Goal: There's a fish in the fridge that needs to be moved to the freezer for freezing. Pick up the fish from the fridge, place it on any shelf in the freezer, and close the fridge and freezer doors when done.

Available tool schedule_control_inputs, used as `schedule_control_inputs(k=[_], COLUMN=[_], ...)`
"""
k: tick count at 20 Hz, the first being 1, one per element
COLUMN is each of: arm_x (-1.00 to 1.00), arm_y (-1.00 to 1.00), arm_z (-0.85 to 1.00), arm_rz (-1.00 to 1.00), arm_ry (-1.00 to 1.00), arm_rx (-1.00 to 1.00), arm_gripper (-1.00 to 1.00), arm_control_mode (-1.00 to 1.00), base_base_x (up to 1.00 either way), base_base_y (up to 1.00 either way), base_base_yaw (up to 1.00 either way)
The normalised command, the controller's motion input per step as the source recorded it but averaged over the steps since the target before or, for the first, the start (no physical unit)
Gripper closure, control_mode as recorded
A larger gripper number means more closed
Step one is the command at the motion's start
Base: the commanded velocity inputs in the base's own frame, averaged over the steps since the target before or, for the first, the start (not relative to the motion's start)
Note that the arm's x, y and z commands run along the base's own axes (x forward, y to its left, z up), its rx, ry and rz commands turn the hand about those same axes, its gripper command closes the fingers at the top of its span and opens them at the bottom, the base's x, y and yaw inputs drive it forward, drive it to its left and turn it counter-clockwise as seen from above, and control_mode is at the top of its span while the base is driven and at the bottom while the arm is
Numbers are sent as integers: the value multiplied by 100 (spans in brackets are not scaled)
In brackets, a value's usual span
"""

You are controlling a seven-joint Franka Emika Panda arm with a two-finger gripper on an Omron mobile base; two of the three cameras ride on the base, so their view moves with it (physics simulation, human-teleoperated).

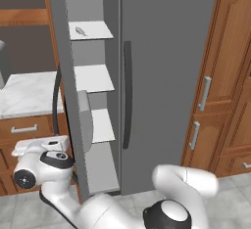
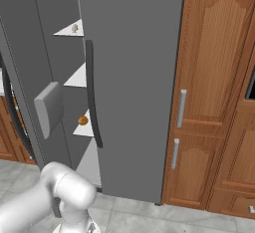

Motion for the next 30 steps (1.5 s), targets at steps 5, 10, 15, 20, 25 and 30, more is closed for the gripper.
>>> schedule_control_inputs(k=[5, 10, 15, 20, 25, 30], arm_x=[51, 45, 38, 53, 61, 67], arm_y=[3, 4, -1, -6, -5, -13], arm_z=[-33, -24, -7, -15, -24, -26], arm_rz=[-2, -3, -3, -2, -1, -1], arm_ry=[0, 0, 0, 0, 0, 0], arm_rx=[0, 0, 0, 0, 0, 0], arm_gripper=[-100, -100, -100, -100, -100, -100], arm_control_mode=[-100, -100, -100, -100, -100, -100], base_base_x=[0, 0, 0, 0, 0, 0], base_base_y=[0, 0, 0, 0, 0, 0], base_base_yaw=[0, 0, 0, 0, 0, 0])
